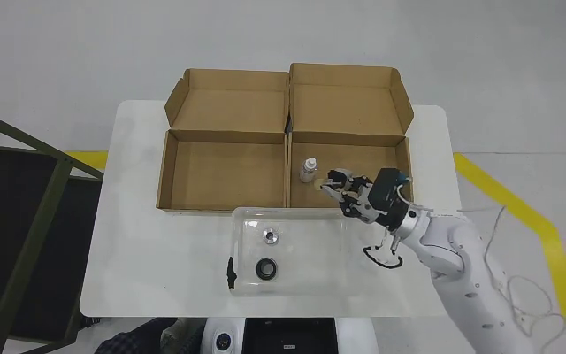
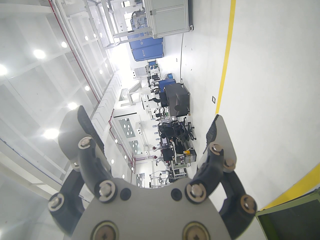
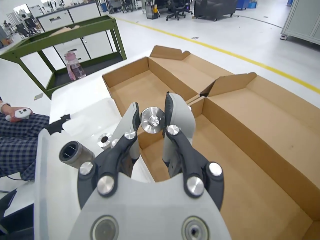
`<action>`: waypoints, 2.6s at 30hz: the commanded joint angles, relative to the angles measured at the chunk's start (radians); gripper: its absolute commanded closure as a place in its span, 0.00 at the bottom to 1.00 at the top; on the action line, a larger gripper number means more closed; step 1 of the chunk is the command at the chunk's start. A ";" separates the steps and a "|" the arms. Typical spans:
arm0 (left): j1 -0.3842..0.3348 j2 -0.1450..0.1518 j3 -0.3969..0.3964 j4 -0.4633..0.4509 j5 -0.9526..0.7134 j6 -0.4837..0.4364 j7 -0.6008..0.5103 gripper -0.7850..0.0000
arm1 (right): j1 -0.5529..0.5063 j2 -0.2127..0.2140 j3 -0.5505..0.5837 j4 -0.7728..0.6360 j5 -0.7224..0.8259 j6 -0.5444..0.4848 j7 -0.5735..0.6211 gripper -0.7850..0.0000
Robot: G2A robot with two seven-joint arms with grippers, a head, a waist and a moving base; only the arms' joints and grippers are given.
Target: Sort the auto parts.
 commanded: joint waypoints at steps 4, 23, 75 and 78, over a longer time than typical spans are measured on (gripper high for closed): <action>0.000 0.000 0.000 0.000 0.000 0.000 0.000 0.00 | 0.041 0.002 -0.003 0.052 -0.056 -0.002 0.035 1.00; 0.000 0.000 0.000 0.000 0.000 0.000 0.000 0.00 | 0.250 -0.017 -0.127 0.284 -0.195 0.014 0.138 1.00; 0.000 0.000 0.000 0.000 0.000 0.000 0.000 0.00 | 0.154 0.014 -0.030 -0.080 -0.215 -0.048 0.293 0.00; 0.000 0.000 0.000 0.000 0.000 0.000 0.000 0.00 | 0.100 0.020 -0.020 -0.160 -0.217 -0.046 0.328 0.00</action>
